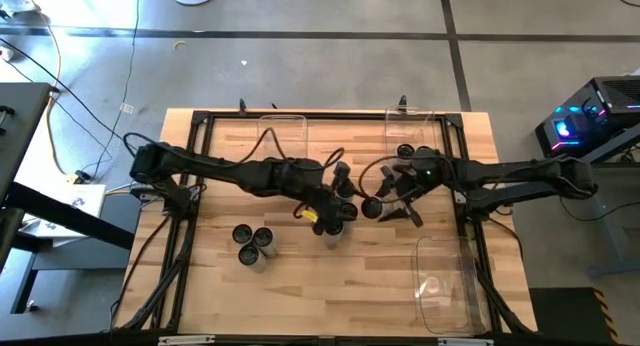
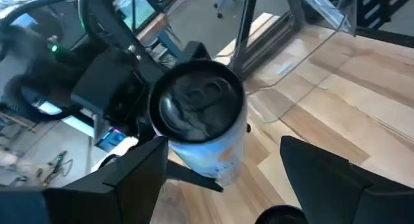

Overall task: Sort soda cans
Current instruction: Put the white-yellow soda can into the top right transparent bin

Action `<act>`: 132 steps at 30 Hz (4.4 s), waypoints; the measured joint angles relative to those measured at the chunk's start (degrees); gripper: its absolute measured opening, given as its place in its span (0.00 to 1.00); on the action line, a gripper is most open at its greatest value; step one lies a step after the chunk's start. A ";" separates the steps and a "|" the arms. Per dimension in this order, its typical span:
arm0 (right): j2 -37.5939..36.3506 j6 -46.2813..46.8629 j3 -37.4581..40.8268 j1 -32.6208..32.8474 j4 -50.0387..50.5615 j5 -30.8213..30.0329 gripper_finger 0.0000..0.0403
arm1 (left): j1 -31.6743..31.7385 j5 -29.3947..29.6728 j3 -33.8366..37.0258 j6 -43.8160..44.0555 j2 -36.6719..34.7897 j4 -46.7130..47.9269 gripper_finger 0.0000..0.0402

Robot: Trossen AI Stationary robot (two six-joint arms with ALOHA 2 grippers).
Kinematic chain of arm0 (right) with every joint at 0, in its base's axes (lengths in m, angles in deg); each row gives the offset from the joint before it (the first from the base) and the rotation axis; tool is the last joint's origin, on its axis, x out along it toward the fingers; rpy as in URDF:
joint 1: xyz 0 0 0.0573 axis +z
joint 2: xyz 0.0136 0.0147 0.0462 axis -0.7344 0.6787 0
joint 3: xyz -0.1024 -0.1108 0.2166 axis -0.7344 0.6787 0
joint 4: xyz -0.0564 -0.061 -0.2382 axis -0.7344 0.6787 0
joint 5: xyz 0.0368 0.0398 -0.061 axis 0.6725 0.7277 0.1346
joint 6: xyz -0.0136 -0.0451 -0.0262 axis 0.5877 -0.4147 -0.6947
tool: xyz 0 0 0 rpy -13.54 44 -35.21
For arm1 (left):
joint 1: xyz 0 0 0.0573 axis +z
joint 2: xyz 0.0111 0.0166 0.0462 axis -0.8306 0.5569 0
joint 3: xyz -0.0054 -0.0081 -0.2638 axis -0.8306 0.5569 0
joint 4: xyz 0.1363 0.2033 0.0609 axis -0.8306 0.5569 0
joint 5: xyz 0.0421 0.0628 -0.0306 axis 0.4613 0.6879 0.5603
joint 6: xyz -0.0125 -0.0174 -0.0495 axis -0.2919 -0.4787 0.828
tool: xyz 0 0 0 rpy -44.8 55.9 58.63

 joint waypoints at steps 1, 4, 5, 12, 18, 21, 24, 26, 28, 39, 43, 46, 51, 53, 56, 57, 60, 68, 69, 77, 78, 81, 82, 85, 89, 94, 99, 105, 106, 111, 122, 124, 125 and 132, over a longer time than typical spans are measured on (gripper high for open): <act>0.57 0.19 0.00 -0.50 -0.30 0.71 0.59 | 0.10 -0.97 -0.66 0.27 0.70 0.18 0.74; 2.04 1.05 0.00 -1.53 -2.76 2.81 0.59 | 0.26 -0.71 -2.41 0.84 2.61 -1.56 0.77; 2.42 1.83 0.00 -1.59 -3.47 2.84 0.59 | 0.48 -1.27 -2.82 1.15 3.03 -1.91 0.77; 3.37 2.17 -0.42 -1.71 -3.64 2.53 0.59 | 1.31 -2.64 -3.27 2.21 4.86 -3.80 0.83; 3.37 3.52 -0.52 -1.72 -4.10 2.51 0.59 | 1.86 -4.44 -3.27 3.13 6.65 -6.00 0.83; 3.37 3.57 -0.52 -1.67 -3.99 3.08 0.59 | 1.91 -7.32 -3.27 3.84 7.35 -7.80 0.83; 3.31 3.40 -0.52 -1.66 -3.59 3.29 0.59 | 1.93 -8.12 -3.27 4.69 7.72 -8.58 0.82; 3.33 3.33 -0.52 -1.64 -3.10 3.11 0.59 | 1.93 -8.29 -3.27 5.90 7.74 -8.56 0.80; 3.33 3.13 -0.52 -1.64 -3.00 3.07 0.59 | 1.95 -8.51 -3.27 6.96 7.74 -8.85 0.75; 3.29 4.61 -0.52 -1.59 -2.72 0.32 0.73 | 1.62 -7.70 -3.27 10.18 7.65 -8.28 0.61; 1.66 3.99 -0.68 -1.62 1.61 -6.76 0.77 | 1.60 -3.17 -3.14 14.54 7.68 -7.08 0.61; -1.11 1.97 -2.28 -1.61 8.02 -14.19 0.77 | 1.56 3.06 -3.10 17.10 7.51 -7.01 0.61; -5.72 0.28 -4.90 0.14 15.42 -29.08 0.78 | 1.97 12.06 -3.10 22.39 7.16 -7.96 0.61; -6.69 -0.04 -5.03 1.75 15.24 -34.78 0.78 | 2.37 14.34 -3.10 24.69 6.98 -8.22 0.61; -6.61 -1.00 -5.03 4.71 14.26 -40.89 0.78 | 2.82 16.59 -3.10 26.85 6.98 -8.27 0.61; -6.27 -1.11 -5.03 5.75 13.48 -42.80 0.78 | 2.93 17.07 -3.10 27.41 6.98 -8.33 0.61; -4.92 -1.37 -5.03 8.58 10.24 -48.63 0.78 | 3.48 17.51 -3.10 29.32 6.98 -9.20 0.61; 0.82 -4.43 -5.05 12.46 -0.32 -56.16 0.78 | 4.37 17.69 -3.14 31.08 7.00 -11.81 0.61; 1.19 -5.18 -5.05 12.68 -0.39 -56.15 0.77 | 4.38 17.76 -3.14 31.14 7.00 -11.66 0.61; -0.01 -5.37 -5.05 13.86 -0.37 -59.19 0.57 | 4.44 17.60 -3.27 30.32 7.02 -12.12 0.65; -0.39 -5.04 -5.04 13.85 -0.07 -59.19 0.57 | 4.44 17.13 -3.29 30.00 7.02 -12.32 0.68; -2.36 -3.95 -4.67 12.98 3.21 -59.27 0.57 | 4.80 16.16 -3.36 28.42 6.34 -9.97 0.78; -3.18 -3.02 -4.37 12.57 3.93 -59.42 0.57 | 5.14 15.73 -3.36 28.19 6.14 -9.14 0.81; -7.45 -1.19 -2.77 12.10 6.32 -60.11 0.57 | 6.30 14.53 -3.36 28.20 5.36 -4.89 0.84; -15.19 -1.15 -1.26 12.76 4.57 -60.11 0.57 | 8.04 10.97 -2.64 28.43 5.35 -3.99 0.85; -21.10 -3.58 -1.23 14.55 -2.79 -55.46 0.57 | 9.52 1.62 3.81 27.89 5.37 -21.96 0.86; -19.77 -6.78 -1.25 15.17 -10.89 -48.77 0.57 | 9.69 0.68 8.81 29.17 6.63 -41.64 0.86; -12.31 -10.09 -1.25 15.02 -20.59 -47.63 0.57 | 9.72 -5.12 9.06 34.53 9.34 -47.85 0.86; -11.02 -10.51 -1.25 14.98 -21.82 -47.63 0.57 | 9.71 -6.03 8.92 35.22 9.68 -47.78 0.86; -6.17 -11.72 -1.25 14.91 -27.75 -47.57 0.57 | 9.68 -7.11 8.69 33.41 10.39 -45.87 0.86; -4.12 -9.72 -1.25 14.93 -30.12 -47.39 0.57 | 9.73 -9.30 8.68 32.29 10.39 -44.27 0.69; -4.12 -9.23 -1.25 14.93 -30.15 -47.44 0.57 | 9.71 -9.30 8.66 32.30 10.39 -44.27 0.63; -4.12 -9.01 -1.25 14.93 -30.12 -47.48 0.57 | 9.71 -9.29 8.66 32.37 10.39 -44.25 0.60; -4.28 -8.21 -1.25 15.00 -28.41 -49.94 0.67 | 9.68 -7.49 8.66 32.08 10.30 -42.46 0.60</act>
